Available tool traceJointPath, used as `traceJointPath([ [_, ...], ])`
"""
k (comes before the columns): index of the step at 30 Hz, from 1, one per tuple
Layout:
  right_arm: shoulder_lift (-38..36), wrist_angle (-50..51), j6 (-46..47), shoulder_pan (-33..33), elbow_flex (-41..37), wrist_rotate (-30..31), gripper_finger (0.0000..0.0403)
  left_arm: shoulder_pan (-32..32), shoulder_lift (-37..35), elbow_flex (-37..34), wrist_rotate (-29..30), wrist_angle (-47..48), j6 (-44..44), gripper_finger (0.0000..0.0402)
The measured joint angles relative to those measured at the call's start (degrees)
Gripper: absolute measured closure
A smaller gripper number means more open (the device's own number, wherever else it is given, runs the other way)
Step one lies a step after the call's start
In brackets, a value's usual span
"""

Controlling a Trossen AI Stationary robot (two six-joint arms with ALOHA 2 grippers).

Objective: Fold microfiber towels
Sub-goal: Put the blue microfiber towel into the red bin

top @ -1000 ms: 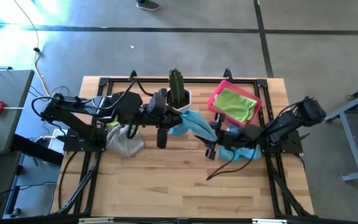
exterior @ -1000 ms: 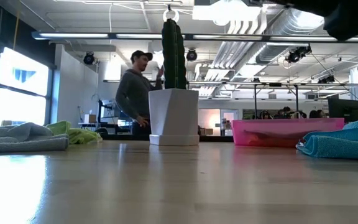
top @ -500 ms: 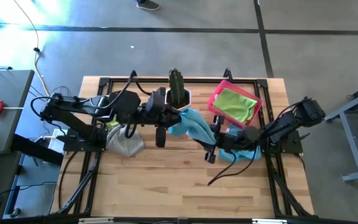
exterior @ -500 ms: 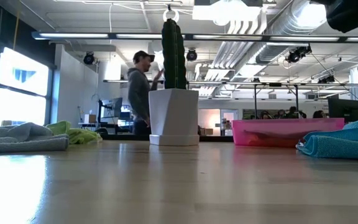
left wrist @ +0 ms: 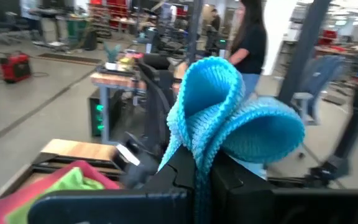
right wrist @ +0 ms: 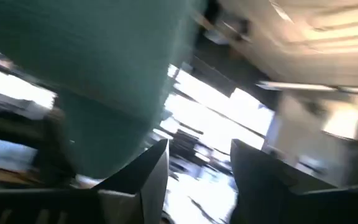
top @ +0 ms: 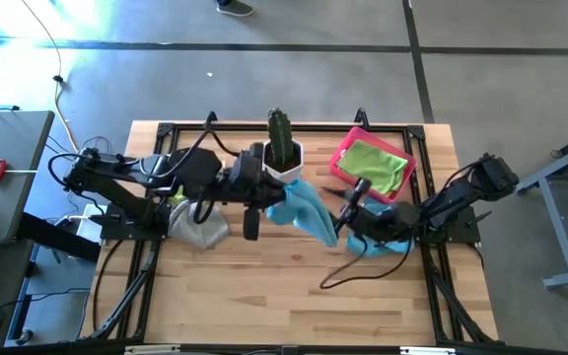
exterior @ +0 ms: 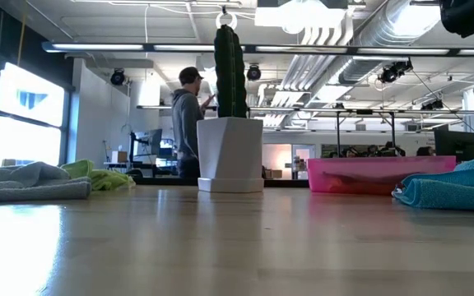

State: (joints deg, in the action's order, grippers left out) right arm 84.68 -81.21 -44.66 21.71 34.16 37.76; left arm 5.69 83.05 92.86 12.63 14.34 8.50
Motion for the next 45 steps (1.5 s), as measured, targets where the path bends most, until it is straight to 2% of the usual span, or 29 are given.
traceJointPath([
  [1,0.0,1.4,3.0,0.0,0.0,-5.4,0.0237,-0.5,0.0,0.0,0.6,0.0,-0.2,0.0401],
  [5,0.0,7.3,13.4,0.1,0.0,-33.2,0.0237,-2.1,0.0,0.0,1.6,0.4,-0.2,0.0401],
  [6,0.0,8.0,13.8,0.2,0.0,-37.9,0.0237,-2.3,0.0,0.0,1.7,0.5,-0.1,0.0401],
  [7,0.0,8.4,13.3,0.5,0.0,-39.9,0.0237,-2.4,0.0,0.0,1.7,0.7,0.2,0.0401],
  [8,0.0,8.4,12.7,0.9,-0.1,-39.3,0.0237,-2.4,0.0,0.0,1.7,0.9,0.6,0.0401],
  [10,0.0,8.4,11.2,1.5,-0.2,-31.1,0.0237,-2.1,0.0,0.0,1.6,0.9,1.2,0.0401],
  [13,0.0,7.4,7.2,2.2,-0.2,-7.0,0.0237,-0.5,0.0,0.0,1.6,1.4,2.2,0.0401],
  [15,0.0,6.6,4.9,2.4,-0.2,11.1,0.0237,1.0,0.0,0.0,1.0,3.9,2.8,0.0401],
  [17,0.0,6.4,2.7,2.4,-0.2,25.9,0.0237,2.8,0.0,0.0,0.5,8.2,3.2,0.0401],
  [19,0.0,6.5,-1.2,2.9,-0.2,35.4,0.0237,4.6,0.0,0.0,0.5,13.6,3.3,0.0401],
  [21,0.0,7.5,-5.0,3.8,-0.2,40.8,0.0237,6.0,0.5,-0.1,1.6,18.7,4.3,0.0401],
  [23,0.0,8.1,-7.4,5.4,-0.2,43.4,0.0237,7.3,1.5,-0.3,2.7,23.7,4.9,0.0401],
  [25,-0.1,8.5,-8.1,7.5,-0.2,43.7,0.0237,8.2,3.0,-0.3,3.0,27.0,4.9,0.0401],
  [29,-0.1,9.2,-3.3,12.8,-0.2,42.1,0.0237,9.6,7.0,-0.3,1.9,31.7,4.3,0.0401],
  [32,-0.1,11.3,5.7,17.2,-0.2,37.4,0.0237,9.9,11.0,-0.3,1.7,32.2,2.0,0.0401],
  [39,-0.1,23.1,31.8,22.7,-0.2,25.2,0.0237,6.6,19.0,-0.3,11.6,27.7,-7.2,0.0401],
  [43,0.0,31.8,42.5,23.0,-0.2,24.5,0.0237,3.5,21.6,-0.2,14.9,21.0,-13.7,0.0401],
  [45,0.0,34.9,46.4,23.0,-0.2,25.1,0.0237,2.7,22.5,-0.2,14.5,21.8,-13.8,0.0401],
])
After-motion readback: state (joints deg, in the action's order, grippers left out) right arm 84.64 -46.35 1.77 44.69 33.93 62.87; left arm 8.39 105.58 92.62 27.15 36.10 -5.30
